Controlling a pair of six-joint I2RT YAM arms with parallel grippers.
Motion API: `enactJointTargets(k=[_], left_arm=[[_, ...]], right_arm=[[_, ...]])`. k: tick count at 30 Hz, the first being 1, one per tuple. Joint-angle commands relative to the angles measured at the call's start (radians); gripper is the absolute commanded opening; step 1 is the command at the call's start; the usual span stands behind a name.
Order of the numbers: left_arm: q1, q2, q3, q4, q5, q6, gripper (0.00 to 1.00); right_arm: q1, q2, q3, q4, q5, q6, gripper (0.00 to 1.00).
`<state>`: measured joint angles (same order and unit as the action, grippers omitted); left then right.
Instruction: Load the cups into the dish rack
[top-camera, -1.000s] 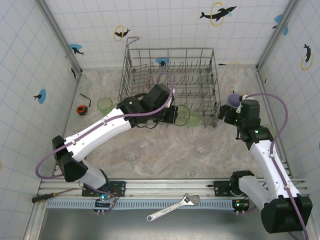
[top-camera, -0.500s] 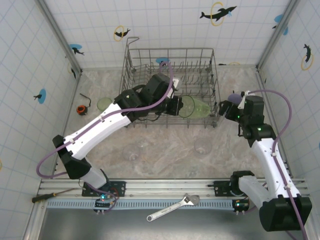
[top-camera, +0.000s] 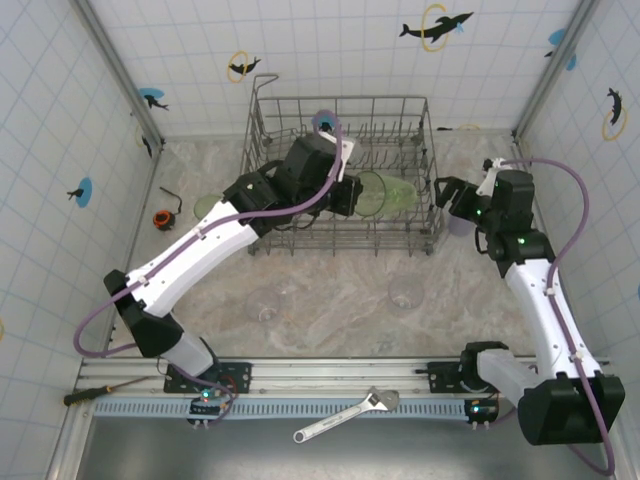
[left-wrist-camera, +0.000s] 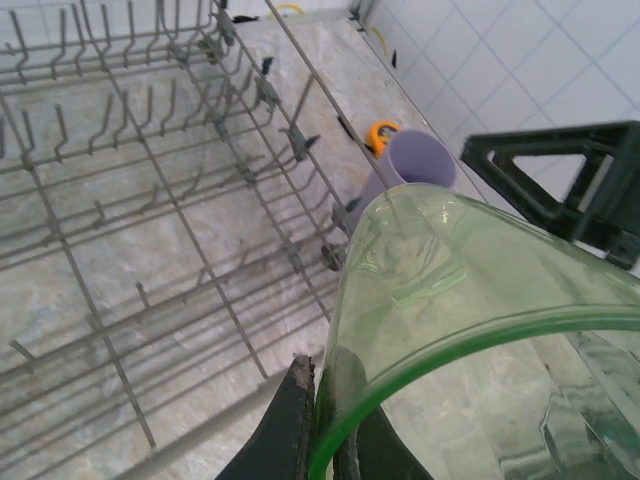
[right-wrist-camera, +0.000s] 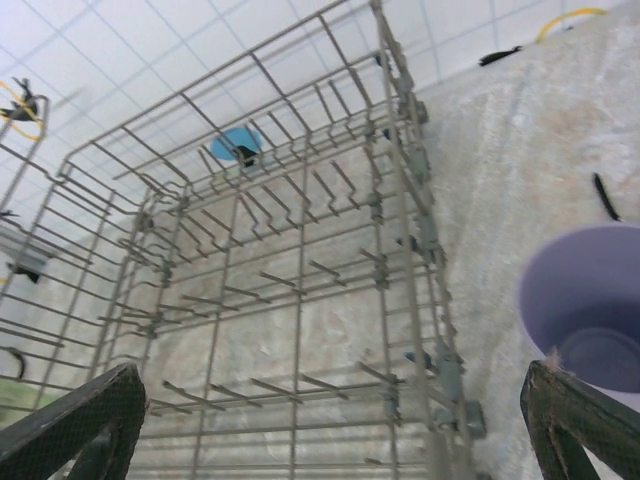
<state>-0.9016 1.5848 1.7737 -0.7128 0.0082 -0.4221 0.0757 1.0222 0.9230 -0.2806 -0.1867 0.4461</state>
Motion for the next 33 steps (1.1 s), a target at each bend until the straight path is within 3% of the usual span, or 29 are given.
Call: enactJointTargets(k=[1, 6, 14, 23, 33], left_arm=[[0.07, 0.016, 0.008, 0.096, 0.049, 0.025, 0.0], [0.183, 0.025, -0.039, 0.187, 0.167, -0.022, 0.0], [0.292, 0.047, -0.11, 0.341, 0.318, -0.045, 0.0], [0.455, 0.02, -0.379, 0.732, 0.575, -0.176, 0.0], [0.54, 0.058, -0.464, 0.96, 0.728, -0.167, 0.0]], right_arm=[[-0.009, 0.028, 0.042, 0.105, -0.095, 0.039, 1.0], [0.001, 0.069, 0.042, 0.167, -0.162, 0.061, 1.0], [0.019, 0.127, 0.016, 0.349, -0.295, 0.178, 1.0], [0.093, 0.214, -0.003, 0.523, -0.293, 0.305, 1.0], [0.203, 0.356, 0.011, 0.736, -0.247, 0.492, 1.0]])
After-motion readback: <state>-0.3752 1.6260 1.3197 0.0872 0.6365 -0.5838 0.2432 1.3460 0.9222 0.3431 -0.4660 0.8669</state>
